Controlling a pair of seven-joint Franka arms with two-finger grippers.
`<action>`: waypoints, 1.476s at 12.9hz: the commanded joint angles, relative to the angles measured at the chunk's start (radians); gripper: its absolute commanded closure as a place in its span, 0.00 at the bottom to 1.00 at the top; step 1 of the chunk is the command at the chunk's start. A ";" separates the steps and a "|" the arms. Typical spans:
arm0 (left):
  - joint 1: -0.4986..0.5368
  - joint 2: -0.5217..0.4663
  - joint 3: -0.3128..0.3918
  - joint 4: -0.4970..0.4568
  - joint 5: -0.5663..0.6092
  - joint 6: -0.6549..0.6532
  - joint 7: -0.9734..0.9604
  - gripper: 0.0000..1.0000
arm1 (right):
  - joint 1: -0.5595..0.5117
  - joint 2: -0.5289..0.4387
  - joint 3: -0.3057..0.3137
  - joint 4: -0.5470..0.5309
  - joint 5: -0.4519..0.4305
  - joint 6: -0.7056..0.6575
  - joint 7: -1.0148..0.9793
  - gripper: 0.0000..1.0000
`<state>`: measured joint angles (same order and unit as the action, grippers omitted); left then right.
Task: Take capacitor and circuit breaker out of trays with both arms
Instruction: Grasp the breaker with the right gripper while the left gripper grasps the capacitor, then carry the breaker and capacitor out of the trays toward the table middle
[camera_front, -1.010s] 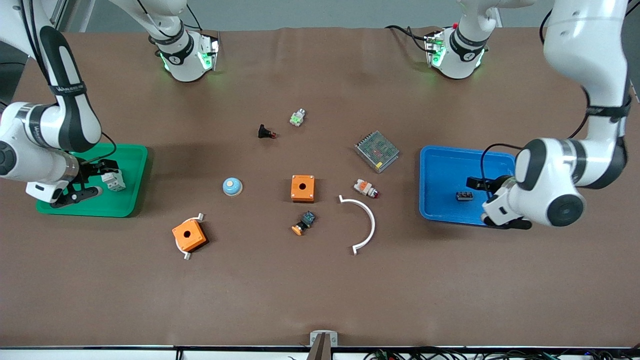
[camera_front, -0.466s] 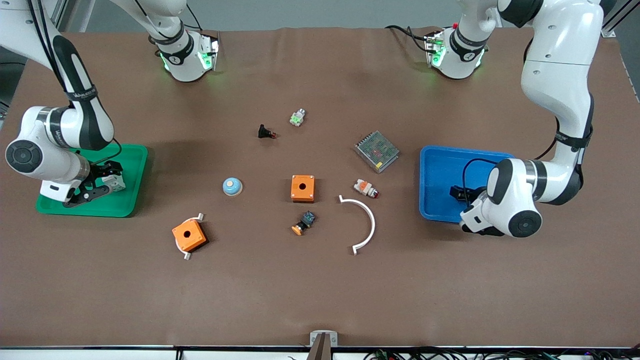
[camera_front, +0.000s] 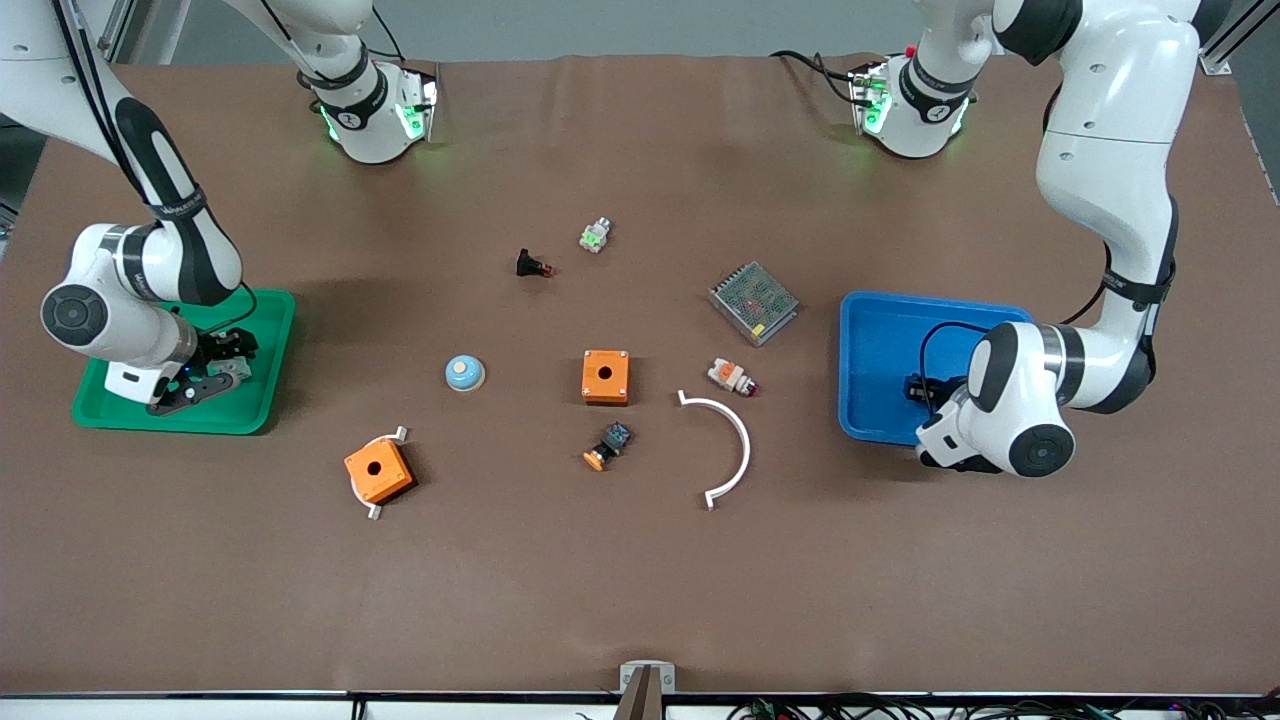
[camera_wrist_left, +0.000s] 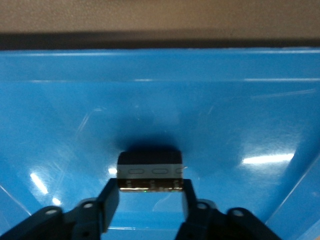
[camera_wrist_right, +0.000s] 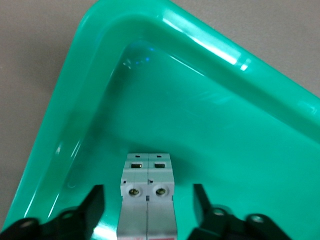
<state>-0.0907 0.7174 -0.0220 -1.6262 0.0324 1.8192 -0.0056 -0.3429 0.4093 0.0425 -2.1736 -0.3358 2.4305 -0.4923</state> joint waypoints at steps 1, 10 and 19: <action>-0.011 0.008 0.001 0.022 0.015 0.011 -0.031 0.62 | -0.018 -0.014 0.014 -0.005 -0.026 -0.001 -0.019 0.95; -0.085 0.004 -0.087 0.244 -0.176 0.023 -0.319 0.97 | 0.015 -0.129 0.172 0.205 0.078 -0.348 0.014 1.00; -0.339 0.089 -0.087 0.249 -0.273 0.466 -0.723 0.99 | 0.450 -0.083 0.183 0.296 0.235 -0.332 0.726 0.98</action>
<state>-0.3940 0.7714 -0.1163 -1.3956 -0.2230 2.2214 -0.6772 0.0183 0.2907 0.2354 -1.8989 -0.1183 2.0729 0.0883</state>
